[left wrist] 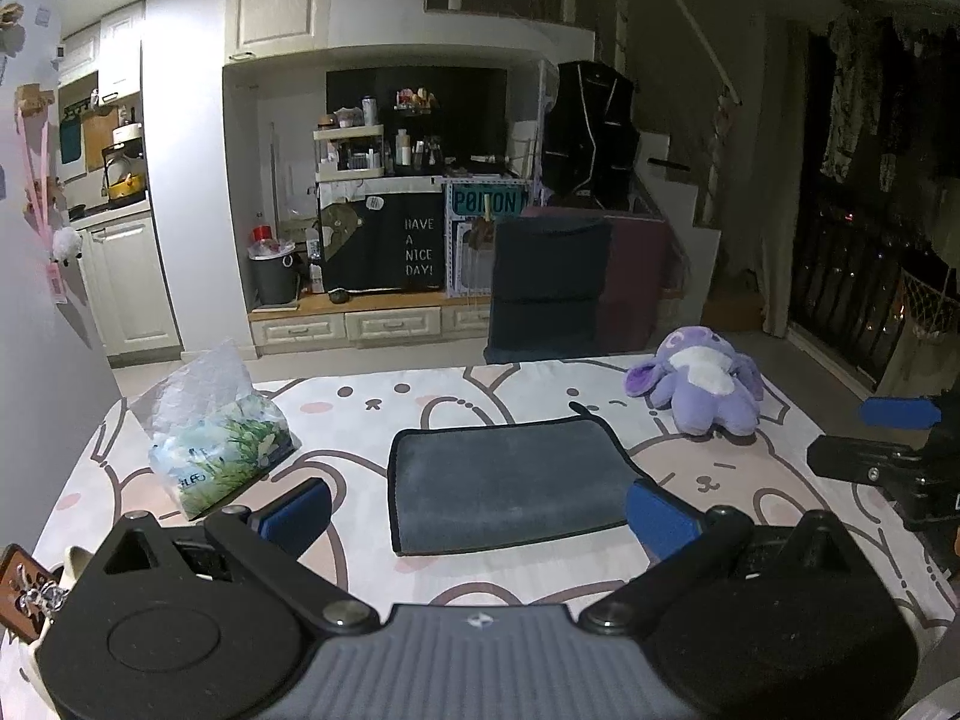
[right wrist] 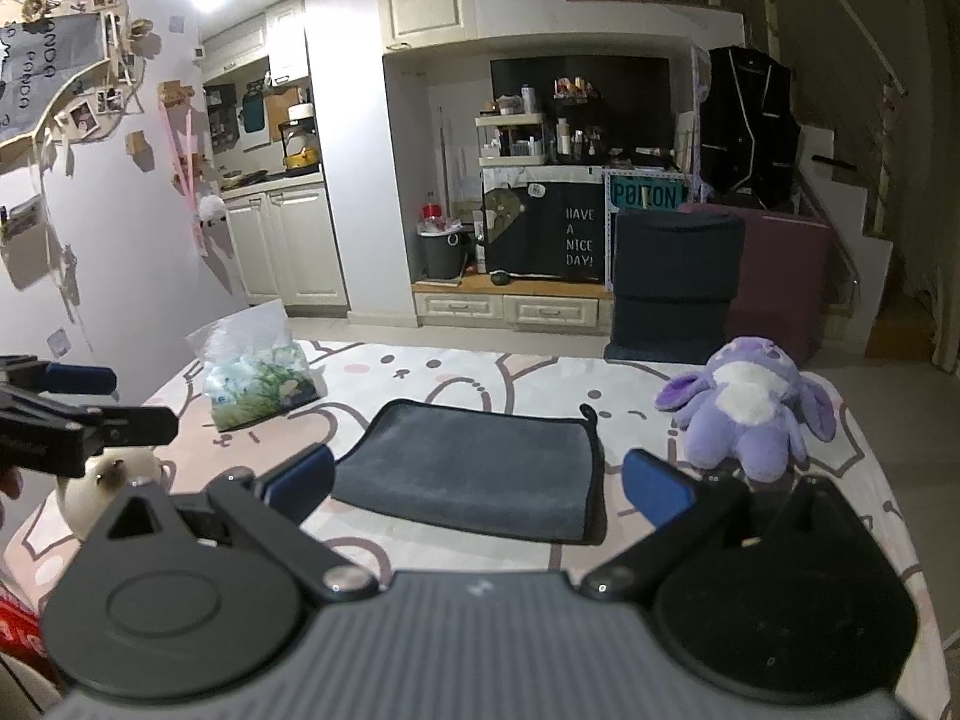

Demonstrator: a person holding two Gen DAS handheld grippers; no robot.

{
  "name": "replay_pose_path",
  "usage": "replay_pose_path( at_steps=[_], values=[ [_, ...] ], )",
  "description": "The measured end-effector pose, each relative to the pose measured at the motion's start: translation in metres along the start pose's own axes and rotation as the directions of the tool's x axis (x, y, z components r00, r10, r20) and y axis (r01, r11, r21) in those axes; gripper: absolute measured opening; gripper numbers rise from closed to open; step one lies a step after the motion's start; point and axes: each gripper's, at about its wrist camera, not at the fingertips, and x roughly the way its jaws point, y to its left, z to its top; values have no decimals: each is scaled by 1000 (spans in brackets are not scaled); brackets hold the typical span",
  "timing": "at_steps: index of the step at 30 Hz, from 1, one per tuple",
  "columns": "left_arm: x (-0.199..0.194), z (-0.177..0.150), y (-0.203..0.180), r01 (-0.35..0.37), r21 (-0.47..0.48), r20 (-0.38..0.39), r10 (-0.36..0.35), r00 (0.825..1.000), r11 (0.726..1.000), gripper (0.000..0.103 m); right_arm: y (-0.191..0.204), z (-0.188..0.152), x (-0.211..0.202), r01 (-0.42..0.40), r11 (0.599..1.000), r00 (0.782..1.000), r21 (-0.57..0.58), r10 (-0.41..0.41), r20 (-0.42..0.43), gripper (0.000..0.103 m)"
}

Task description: Fold towel

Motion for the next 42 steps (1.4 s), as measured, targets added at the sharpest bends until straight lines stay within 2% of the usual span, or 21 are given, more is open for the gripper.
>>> replay_pose_path(
  at_steps=[27,42],
  values=[
    [-61,-21,-19,43,20,68,-44,997,999,103,19,-26,-68,-8,1000,998,-5,8,63,103],
    [-81,-50,-23,-12,41,83,8,996,999,103,22,-47,-97,8,1000,997,-7,-7,76,103]
  ],
)
